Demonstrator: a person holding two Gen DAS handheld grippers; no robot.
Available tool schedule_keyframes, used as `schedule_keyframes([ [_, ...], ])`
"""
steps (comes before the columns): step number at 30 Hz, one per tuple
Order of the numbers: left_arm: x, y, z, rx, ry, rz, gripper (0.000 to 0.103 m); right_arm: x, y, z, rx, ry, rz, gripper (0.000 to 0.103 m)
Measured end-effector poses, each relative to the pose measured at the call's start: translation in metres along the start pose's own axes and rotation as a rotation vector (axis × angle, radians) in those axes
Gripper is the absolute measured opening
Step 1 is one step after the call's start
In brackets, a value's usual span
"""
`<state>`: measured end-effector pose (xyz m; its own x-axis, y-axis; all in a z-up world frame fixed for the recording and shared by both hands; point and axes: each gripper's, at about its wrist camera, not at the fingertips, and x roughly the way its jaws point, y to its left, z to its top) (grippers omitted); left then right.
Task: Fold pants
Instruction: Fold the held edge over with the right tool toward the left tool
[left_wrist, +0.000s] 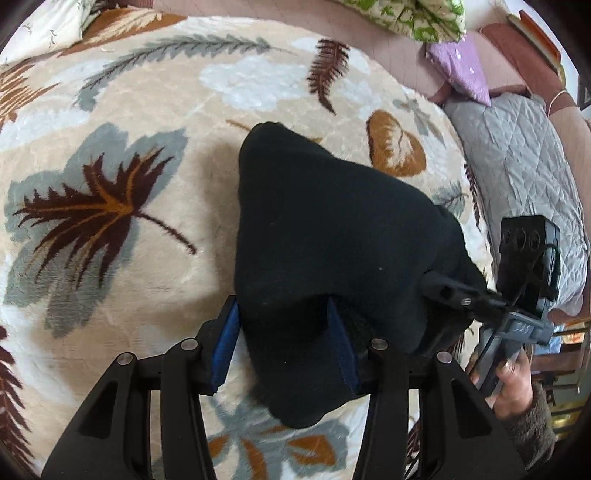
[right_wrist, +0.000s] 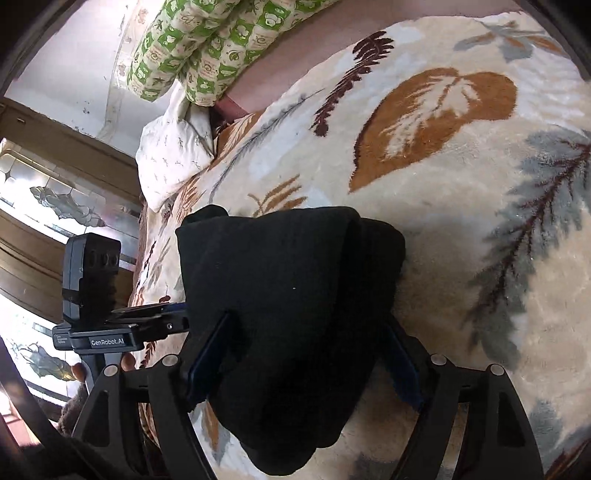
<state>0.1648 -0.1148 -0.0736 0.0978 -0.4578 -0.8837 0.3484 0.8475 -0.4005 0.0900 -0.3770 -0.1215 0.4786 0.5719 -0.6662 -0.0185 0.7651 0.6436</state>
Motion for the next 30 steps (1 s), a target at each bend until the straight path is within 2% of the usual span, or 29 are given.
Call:
schedule_keyframes([
  [1, 0.000, -0.002, -0.002, -0.001, -0.017, 0.008, 0.043, -0.001, 0.001, -0.001, -0.008, -0.005, -0.012, 0.062],
  [5, -0.007, -0.013, -0.012, 0.019, -0.068, 0.043, 0.033, -0.008, 0.005, -0.008, -0.021, -0.031, -0.043, 0.053],
  [7, -0.013, -0.011, -0.014, -0.001, -0.050, -0.002, 0.030, -0.014, 0.008, -0.012, -0.025, -0.057, -0.054, 0.049],
  [13, -0.021, -0.011, -0.024, -0.008, -0.024, -0.009, 0.029, -0.031, 0.018, -0.020, -0.028, -0.090, -0.041, 0.046],
  [16, -0.023, -0.014, -0.029, 0.000, -0.041, 0.007, 0.029, -0.031, 0.018, -0.024, -0.018, -0.087, -0.046, 0.046],
  [20, -0.033, -0.011, -0.035, -0.009, -0.059, -0.013, 0.029, -0.031, 0.020, -0.029, 0.023, -0.094, -0.039, 0.046],
  [30, -0.061, 0.038, -0.047, -0.144, -0.094, -0.090, 0.029, -0.009, 0.084, -0.020, -0.015, -0.092, 0.067, 0.046],
])
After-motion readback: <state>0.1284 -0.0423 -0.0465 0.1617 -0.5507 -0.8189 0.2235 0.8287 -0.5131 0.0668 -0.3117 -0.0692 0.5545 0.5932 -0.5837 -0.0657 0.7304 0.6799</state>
